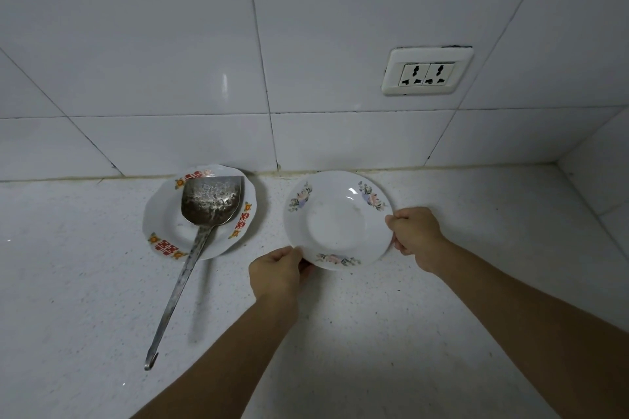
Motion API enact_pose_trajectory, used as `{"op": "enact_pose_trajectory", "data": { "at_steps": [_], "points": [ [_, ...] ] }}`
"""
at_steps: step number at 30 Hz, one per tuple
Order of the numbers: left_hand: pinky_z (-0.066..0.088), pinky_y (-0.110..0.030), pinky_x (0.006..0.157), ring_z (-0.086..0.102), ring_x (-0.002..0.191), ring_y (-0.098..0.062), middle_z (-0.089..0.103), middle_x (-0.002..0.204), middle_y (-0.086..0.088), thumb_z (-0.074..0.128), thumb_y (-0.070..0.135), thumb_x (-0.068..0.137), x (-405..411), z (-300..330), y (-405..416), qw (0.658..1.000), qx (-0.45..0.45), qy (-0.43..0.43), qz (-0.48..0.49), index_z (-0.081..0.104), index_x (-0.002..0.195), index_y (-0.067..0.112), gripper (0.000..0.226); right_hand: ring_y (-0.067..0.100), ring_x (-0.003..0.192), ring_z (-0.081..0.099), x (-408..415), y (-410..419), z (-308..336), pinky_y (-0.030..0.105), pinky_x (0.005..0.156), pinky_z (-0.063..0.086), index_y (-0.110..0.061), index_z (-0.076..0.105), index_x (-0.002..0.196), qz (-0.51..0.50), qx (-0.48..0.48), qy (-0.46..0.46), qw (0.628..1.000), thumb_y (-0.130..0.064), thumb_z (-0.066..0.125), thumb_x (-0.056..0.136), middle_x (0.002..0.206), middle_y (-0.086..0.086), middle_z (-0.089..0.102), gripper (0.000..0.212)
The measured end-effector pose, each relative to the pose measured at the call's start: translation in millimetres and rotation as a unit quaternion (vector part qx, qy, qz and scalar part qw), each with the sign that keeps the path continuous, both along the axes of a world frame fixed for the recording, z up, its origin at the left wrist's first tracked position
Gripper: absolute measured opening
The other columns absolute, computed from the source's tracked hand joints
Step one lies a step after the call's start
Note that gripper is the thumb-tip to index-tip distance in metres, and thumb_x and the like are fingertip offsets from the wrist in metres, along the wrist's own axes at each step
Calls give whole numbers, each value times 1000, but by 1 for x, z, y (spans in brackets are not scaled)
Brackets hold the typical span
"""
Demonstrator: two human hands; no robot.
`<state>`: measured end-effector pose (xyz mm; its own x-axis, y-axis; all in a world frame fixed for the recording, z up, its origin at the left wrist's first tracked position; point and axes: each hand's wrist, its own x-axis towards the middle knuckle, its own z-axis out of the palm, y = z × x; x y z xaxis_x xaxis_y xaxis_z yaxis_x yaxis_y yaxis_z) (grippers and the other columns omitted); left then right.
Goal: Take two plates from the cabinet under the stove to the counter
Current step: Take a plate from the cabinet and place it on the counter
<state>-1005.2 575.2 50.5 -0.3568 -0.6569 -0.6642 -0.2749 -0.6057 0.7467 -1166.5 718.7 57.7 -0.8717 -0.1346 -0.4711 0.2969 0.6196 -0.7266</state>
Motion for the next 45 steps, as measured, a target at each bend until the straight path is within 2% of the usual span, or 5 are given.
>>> {"op": "enact_pose_trajectory", "data": {
  "at_steps": [19,23,29,33,45],
  "points": [
    [59,-40,71,67,73,-24,69,81,-10,68,14,77,1,39,-19,963,-199,-82,-162,68,95,8,19,22,61,60,14,15,35,38,64,57,5,65,84,54,42,39,997,-19,59,88,73,17,62,25],
    [42,-20,52,60,70,-9,68,92,-4,67,22,74,2,62,-13,912,-301,-93,-262,63,113,13,40,35,76,62,24,17,56,43,69,54,6,63,95,124,82,101,984,-23,58,86,93,27,64,30],
    [48,-27,66,63,82,-15,67,102,-1,66,34,72,3,103,-9,841,-402,-101,-347,61,118,19,49,23,105,58,43,23,91,25,77,43,-11,55,127,210,88,139,964,-33,61,87,125,12,60,47],
    [48,-28,76,65,90,-19,67,116,0,66,36,72,12,128,-6,796,-464,-97,-376,59,120,22,50,15,90,55,60,29,117,21,69,41,-15,56,125,255,93,202,941,-33,60,87,120,8,62,42],
    [48,-45,88,55,107,-27,62,121,-2,56,50,76,70,184,2,574,-681,-109,-441,52,126,24,56,23,121,45,134,32,180,39,101,40,-20,44,137,358,139,309,870,-33,53,89,135,5,50,51]
  ]
}}
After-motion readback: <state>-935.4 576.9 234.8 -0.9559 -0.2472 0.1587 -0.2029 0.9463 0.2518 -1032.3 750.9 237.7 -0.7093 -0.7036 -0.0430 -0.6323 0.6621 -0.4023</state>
